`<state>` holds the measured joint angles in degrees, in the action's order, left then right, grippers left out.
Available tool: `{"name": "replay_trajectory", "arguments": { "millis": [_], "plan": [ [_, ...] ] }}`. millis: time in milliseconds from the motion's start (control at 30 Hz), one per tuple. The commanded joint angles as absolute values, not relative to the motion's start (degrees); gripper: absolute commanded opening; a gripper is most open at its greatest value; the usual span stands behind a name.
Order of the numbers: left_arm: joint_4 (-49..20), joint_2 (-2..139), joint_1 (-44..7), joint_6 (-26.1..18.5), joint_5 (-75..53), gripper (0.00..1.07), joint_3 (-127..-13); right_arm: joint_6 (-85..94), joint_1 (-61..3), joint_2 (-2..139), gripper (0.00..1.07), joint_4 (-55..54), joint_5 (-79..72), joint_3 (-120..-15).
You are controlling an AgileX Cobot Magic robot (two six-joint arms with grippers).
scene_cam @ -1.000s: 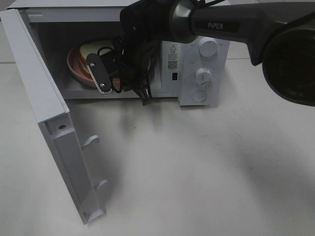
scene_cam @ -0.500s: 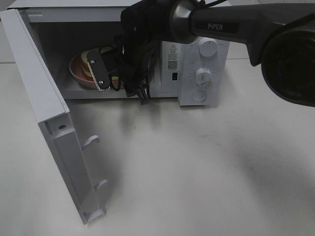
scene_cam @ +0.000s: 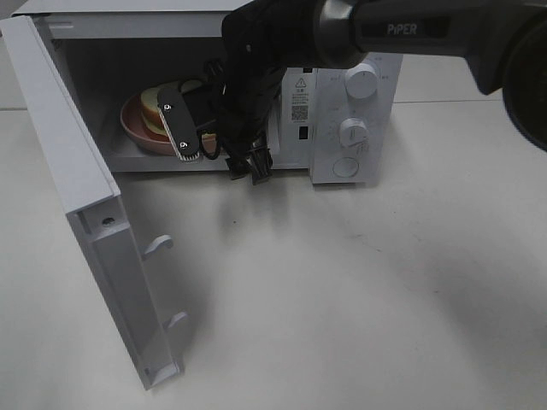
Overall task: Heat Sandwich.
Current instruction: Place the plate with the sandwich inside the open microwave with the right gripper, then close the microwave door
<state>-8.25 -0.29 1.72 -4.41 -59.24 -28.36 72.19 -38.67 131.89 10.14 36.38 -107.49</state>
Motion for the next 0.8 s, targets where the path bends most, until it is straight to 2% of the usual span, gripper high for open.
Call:
{"name": "replay_trajectory", "arguments": {
  "millis": [33,800],
  "plan": [
    [-8.02,-1.43,1.78,-4.18,-59.42,1.03,-28.25,71.51,-38.67,130.00,0.81,10.08,35.12,-105.60],
    [-8.02,-1.43,1.78,-4.18,-59.42,1.03,-28.25,63.54,-38.73,112.47,0.77,10.08,27.62,-81.76]
  ]
}}
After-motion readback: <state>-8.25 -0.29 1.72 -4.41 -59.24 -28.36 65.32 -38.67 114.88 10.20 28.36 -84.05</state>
